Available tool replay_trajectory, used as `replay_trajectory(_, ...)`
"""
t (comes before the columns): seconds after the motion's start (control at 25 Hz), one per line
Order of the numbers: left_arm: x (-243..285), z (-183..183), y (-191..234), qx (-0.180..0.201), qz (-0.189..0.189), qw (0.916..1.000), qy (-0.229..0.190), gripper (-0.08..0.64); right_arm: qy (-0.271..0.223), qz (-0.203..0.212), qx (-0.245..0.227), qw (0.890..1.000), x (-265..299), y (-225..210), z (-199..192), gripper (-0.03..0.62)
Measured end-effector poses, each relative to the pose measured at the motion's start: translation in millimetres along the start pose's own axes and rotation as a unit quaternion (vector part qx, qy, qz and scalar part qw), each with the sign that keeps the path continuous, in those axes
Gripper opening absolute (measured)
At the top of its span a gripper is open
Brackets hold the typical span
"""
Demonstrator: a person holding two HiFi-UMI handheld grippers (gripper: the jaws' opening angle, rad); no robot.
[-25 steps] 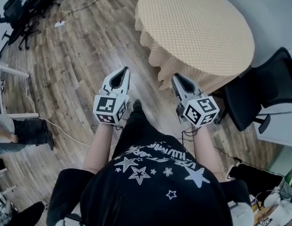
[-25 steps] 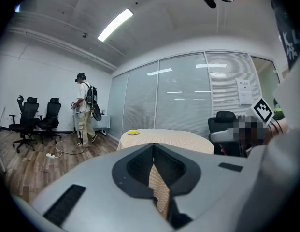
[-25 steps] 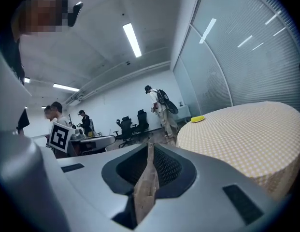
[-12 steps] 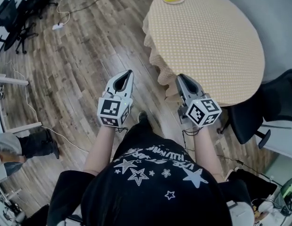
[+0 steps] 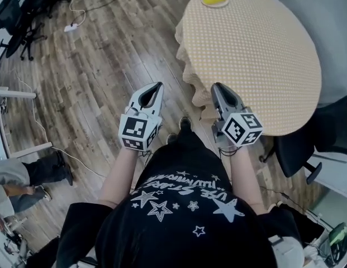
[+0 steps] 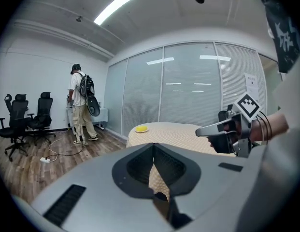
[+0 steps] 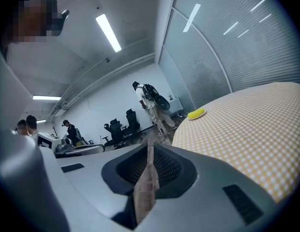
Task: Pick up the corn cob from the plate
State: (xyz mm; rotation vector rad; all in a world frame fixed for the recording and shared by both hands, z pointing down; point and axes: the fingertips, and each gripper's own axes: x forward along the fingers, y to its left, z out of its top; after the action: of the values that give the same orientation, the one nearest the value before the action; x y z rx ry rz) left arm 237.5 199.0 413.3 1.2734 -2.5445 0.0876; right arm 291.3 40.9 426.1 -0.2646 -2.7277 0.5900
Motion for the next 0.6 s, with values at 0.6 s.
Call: replay_trajectory(0.6,91,62,37,0.005,0.035,0.9993,-0.012,0.008,-0.027,0.043,0.022,0.998,110,-82,79,0.052)
